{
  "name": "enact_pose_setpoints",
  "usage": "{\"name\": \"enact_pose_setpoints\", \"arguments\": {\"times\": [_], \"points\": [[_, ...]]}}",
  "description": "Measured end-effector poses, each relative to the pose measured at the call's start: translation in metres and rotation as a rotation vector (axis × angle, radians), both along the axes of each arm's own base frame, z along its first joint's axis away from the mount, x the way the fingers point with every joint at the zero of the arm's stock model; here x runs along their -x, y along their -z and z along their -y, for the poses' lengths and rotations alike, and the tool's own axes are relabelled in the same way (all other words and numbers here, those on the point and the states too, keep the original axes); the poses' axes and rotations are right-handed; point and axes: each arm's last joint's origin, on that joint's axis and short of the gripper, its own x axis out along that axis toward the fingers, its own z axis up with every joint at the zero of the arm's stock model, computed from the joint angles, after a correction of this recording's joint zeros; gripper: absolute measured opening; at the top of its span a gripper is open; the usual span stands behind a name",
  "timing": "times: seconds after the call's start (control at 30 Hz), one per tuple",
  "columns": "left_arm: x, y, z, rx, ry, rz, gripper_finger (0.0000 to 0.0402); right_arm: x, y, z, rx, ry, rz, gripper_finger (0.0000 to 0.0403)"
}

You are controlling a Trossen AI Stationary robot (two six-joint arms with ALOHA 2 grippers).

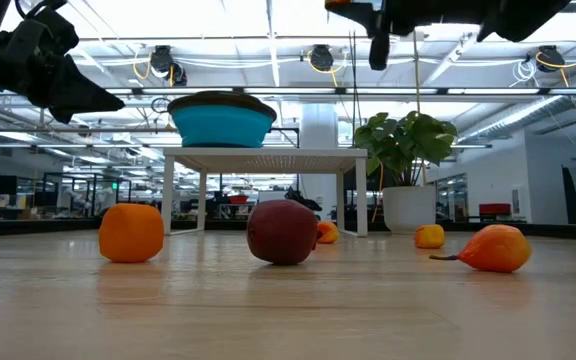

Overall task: Pick & Place Fruit
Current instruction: Put the peach in the blue strainer bowl on the shelf

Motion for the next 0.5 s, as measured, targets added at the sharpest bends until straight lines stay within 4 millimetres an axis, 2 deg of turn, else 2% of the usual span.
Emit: {"name": "enact_pose_setpoints", "arguments": {"times": [0.1, 0.3, 0.4, 0.5], "points": [[0.0000, 0.0000, 0.0000, 0.000, 0.000, 0.000, 0.0021, 0.0003, 0.0001, 0.0011, -0.084, 0.015, 0.023, 0.0105], [0.0000, -0.0001, 0.0000, 0.001, 0.000, 0.001, 0.0021, 0.0003, 0.0001, 0.0011, -0.078, 0.016, 0.021, 0.0106], [0.0000, -0.0001, 0.0000, 0.001, 0.000, 0.001, 0.0021, 0.0002, 0.0001, 0.0009, 0.031, 0.041, -0.012, 0.0106], [0.0000, -0.0001, 0.0000, 0.001, 0.000, 0.001, 0.0021, -0.0001, 0.0000, -0.0005, 0.253, 0.062, -0.071, 0.0106]]}}
